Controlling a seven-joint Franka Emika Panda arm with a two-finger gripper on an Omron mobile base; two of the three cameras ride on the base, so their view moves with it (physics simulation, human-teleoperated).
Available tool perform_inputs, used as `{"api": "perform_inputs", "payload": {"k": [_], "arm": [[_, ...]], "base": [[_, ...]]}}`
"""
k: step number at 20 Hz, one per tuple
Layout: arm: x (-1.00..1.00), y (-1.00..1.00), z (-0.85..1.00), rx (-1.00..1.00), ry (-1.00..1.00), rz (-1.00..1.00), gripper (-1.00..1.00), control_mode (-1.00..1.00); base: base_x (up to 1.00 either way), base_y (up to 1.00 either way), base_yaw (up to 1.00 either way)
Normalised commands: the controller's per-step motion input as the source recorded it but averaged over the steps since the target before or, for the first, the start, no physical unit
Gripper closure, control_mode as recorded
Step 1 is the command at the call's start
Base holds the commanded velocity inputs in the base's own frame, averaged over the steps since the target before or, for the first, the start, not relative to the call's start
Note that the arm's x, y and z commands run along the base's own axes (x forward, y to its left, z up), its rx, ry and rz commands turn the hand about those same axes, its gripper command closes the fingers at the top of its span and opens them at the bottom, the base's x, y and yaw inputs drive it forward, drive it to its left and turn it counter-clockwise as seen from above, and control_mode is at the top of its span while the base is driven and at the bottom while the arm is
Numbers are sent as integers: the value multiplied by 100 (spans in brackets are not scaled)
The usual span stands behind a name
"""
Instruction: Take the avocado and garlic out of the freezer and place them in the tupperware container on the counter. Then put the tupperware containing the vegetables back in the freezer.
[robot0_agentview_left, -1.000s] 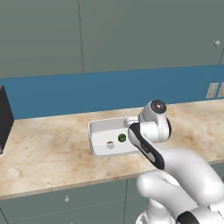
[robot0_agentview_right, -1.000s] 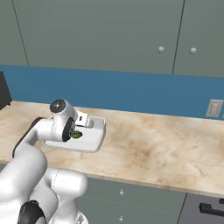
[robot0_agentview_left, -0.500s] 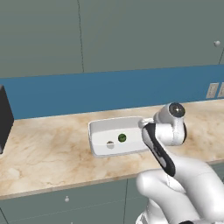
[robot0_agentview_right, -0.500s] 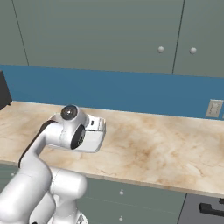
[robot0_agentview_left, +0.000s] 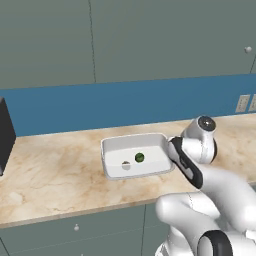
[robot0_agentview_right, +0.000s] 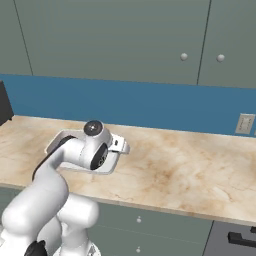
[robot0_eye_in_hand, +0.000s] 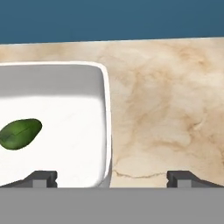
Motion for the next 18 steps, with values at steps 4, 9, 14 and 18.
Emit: {"api": "perform_inputs", "payload": {"k": [4, 9, 14, 18], "arm": [[33, 0, -24, 0, 11, 0, -100, -100], [36, 0, -27, 1, 9, 0, -100, -100], [23, 0, -35, 0, 4, 0, -100, -100], [27, 0, -40, 0, 2, 0, -100, -100]], "base": [[0, 0, 0], [0, 0, 0], [0, 0, 0], [0, 0, 0]]}}
